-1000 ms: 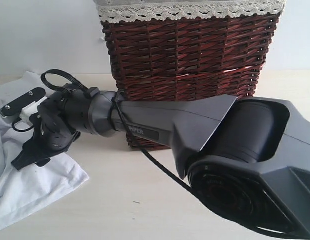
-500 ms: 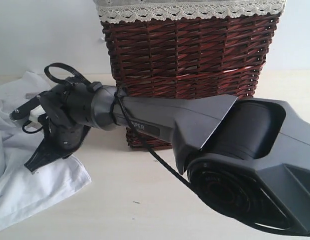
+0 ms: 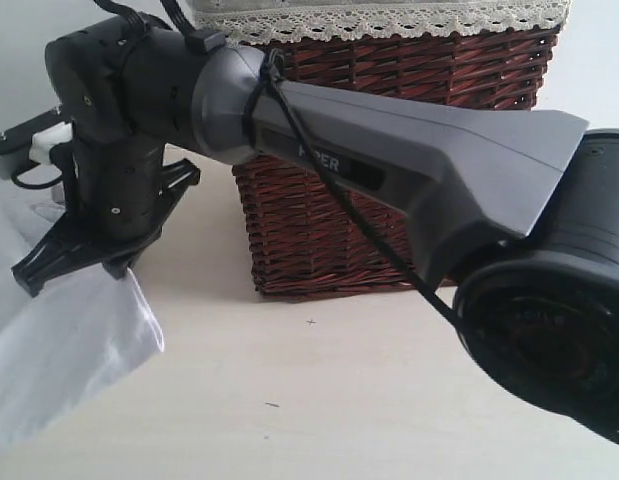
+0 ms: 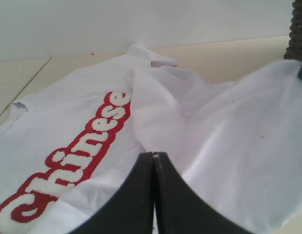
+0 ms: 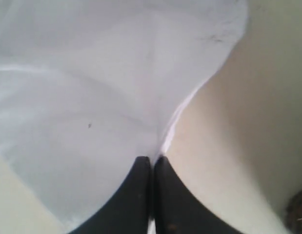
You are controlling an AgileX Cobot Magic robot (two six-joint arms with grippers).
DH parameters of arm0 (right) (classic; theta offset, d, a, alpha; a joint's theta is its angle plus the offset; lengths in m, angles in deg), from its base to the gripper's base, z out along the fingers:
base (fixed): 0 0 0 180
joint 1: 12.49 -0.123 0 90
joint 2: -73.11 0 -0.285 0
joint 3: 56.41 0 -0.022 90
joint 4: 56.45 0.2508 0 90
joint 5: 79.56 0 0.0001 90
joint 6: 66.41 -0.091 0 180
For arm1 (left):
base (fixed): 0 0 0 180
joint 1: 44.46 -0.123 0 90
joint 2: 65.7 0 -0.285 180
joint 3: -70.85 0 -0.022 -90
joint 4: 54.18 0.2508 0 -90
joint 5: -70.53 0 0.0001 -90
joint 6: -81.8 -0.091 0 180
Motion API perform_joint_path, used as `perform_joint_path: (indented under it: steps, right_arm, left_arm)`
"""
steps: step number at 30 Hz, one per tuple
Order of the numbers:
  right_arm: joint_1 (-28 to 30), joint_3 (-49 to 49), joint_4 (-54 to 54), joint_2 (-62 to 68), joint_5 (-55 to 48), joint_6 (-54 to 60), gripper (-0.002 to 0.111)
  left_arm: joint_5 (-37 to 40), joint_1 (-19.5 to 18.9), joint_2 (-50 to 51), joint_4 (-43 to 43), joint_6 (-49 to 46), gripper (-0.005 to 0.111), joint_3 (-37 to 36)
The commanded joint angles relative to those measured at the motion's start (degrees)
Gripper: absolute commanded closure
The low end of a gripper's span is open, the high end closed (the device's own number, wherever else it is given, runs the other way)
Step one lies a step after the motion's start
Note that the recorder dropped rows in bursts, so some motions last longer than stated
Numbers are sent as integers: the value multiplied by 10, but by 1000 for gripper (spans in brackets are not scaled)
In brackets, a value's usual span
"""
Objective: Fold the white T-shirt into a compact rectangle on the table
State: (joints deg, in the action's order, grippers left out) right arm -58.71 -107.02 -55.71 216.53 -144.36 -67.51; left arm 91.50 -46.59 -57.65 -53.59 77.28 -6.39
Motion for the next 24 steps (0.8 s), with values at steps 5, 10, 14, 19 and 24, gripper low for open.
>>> perform_joint_path:
  steps: [5, 10, 14, 19, 24]
  right_arm:
    - [-18, 1, 106, 3, -52, 59, 108]
    - [-46, 12, 91, 0, -52, 69, 108]
    - [-51, 16, 50, 3, -52, 54, 108]
    - [-51, 48, -46, 3, -52, -9, 108]
    - [-51, 100, 6, 3, -52, 4, 108]
  left_arm:
    - [-5, 4, -3, 1, 5, 107, 0]
    - [-5, 4, -3, 1, 5, 107, 0]
    - [-5, 4, -3, 1, 5, 107, 0]
    - [-5, 4, -3, 1, 5, 107, 0]
    - [-5, 4, -3, 1, 4, 107, 0]
